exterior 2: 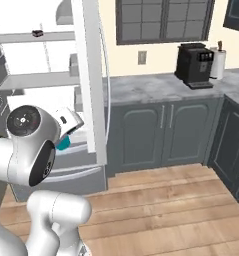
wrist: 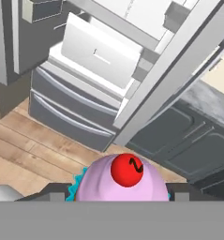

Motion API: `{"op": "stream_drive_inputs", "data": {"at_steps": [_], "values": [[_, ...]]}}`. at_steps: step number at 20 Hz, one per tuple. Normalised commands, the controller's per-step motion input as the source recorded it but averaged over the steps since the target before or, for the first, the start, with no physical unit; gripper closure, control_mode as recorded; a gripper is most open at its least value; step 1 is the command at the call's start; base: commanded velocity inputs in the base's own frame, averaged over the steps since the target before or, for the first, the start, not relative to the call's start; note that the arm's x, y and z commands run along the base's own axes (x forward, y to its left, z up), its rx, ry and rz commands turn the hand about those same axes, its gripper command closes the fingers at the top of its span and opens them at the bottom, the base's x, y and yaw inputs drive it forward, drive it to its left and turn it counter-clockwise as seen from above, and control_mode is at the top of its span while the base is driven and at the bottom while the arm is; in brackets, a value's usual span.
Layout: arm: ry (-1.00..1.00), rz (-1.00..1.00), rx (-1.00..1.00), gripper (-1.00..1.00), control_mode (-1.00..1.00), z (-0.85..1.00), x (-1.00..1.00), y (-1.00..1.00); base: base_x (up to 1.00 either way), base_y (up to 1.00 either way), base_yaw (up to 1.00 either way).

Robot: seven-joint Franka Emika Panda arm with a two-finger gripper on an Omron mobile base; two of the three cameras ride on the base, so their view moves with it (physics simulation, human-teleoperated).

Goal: Take the cake and cupcake from the fridge and place them on the empty tray on the dining counter.

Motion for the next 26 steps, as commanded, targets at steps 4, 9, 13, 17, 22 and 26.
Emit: {"op": "stream_drive_inputs", "data": {"at_steps": [4,9,13,17,22,26], "values": [[0.00,0.00,0.00,1.00,1.00,0.00,0.00,0.00,-0.32,-0.29,-0.40],[0.00,0.00,0.00,1.00,1.00,0.00,0.00,0.00,-0.30,-0.25,-0.41],[0.00,0.00,0.00,1.00,1.00,0.00,0.00,0.00,-0.30,-0.26,-0.46],[0.00,0.00,0.00,1.00,1.00,0.00,0.00,0.00,-0.28,-0.21,-0.54],[0.00,0.00,0.00,1.00,1.00,0.00,0.00,0.00,-0.31,-0.19,-0.58],[0.00,0.00,0.00,1.00,1.00,0.00,0.00,0.00,-0.34,-0.20,-0.58]]}}
